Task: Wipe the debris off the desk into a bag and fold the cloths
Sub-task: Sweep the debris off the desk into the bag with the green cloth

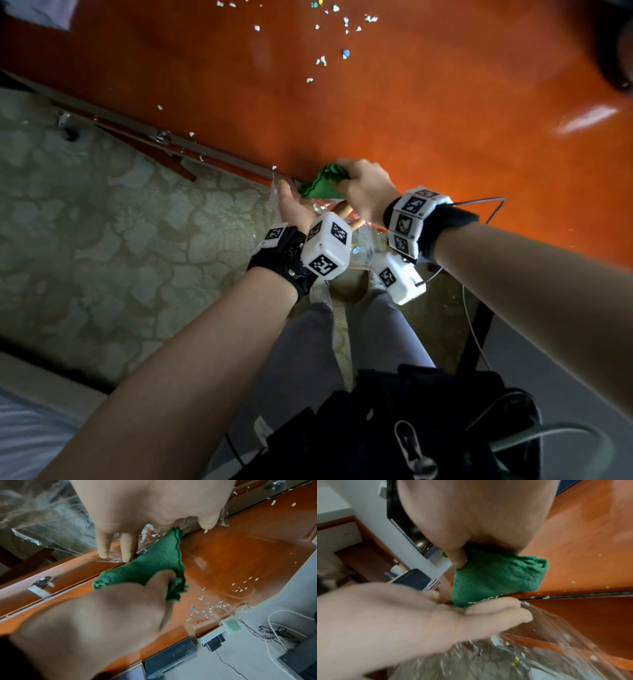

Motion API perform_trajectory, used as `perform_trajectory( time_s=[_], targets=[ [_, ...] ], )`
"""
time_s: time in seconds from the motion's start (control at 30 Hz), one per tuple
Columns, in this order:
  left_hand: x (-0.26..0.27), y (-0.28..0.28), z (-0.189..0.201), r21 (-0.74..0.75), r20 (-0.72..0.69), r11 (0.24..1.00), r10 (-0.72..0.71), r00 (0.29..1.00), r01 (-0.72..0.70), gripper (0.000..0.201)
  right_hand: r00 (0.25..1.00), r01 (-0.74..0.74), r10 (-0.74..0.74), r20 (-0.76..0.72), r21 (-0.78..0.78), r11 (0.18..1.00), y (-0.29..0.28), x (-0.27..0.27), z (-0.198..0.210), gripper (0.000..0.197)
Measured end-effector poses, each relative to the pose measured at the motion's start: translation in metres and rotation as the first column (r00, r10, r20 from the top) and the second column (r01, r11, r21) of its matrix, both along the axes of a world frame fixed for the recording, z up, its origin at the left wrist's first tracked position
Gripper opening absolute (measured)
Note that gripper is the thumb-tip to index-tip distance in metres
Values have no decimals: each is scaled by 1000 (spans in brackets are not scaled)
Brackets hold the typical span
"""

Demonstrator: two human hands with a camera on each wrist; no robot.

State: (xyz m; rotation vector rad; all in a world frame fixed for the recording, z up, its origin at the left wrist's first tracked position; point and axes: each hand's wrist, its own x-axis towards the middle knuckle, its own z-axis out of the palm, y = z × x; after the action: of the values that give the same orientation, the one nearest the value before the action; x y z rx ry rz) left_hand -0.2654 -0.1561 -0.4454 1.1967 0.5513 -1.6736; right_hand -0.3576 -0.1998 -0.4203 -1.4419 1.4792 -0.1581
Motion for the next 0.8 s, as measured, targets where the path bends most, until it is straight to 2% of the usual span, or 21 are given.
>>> perform_trajectory(
  time_s=[0.13, 0.27, 0.37, 0.47, 0.53, 0.63, 0.8],
  targets=[
    [8, 1, -11, 10, -59, 1000, -14, 998, 15, 66, 982, 189, -188, 21, -118, 975, -24, -7, -9, 27],
    [10, -2, -17, 27, -76, 1000, -4, 997, 6, 66, 960, 279, -281, 17, -189, 942, -41, -15, -10, 31],
    [10, -2, -20, 19, -92, 1000, 12, 996, -10, 67, 964, 242, -261, -56, -228, 943, -42, -15, -8, 38],
    [10, -2, -20, 15, -80, 1000, 14, 997, -13, 71, 985, 69, -100, -140, -215, 974, -27, -9, -8, 35],
    [8, -1, -16, 3, -61, 1000, 19, 998, -19, 71, 993, 10, -25, -113, -132, 991, -13, -1, -10, 36],
    [7, 1, -13, -30, -59, 1000, 5, 998, -7, 73, 996, 33, -39, -74, -87, 996, -7, 7, -14, 36],
    [13, 1, -19, 9, -82, 999, -37, 996, 37, 65, 989, 86, -107, -102, -190, 978, -19, 1, -6, 33]
  ],
)
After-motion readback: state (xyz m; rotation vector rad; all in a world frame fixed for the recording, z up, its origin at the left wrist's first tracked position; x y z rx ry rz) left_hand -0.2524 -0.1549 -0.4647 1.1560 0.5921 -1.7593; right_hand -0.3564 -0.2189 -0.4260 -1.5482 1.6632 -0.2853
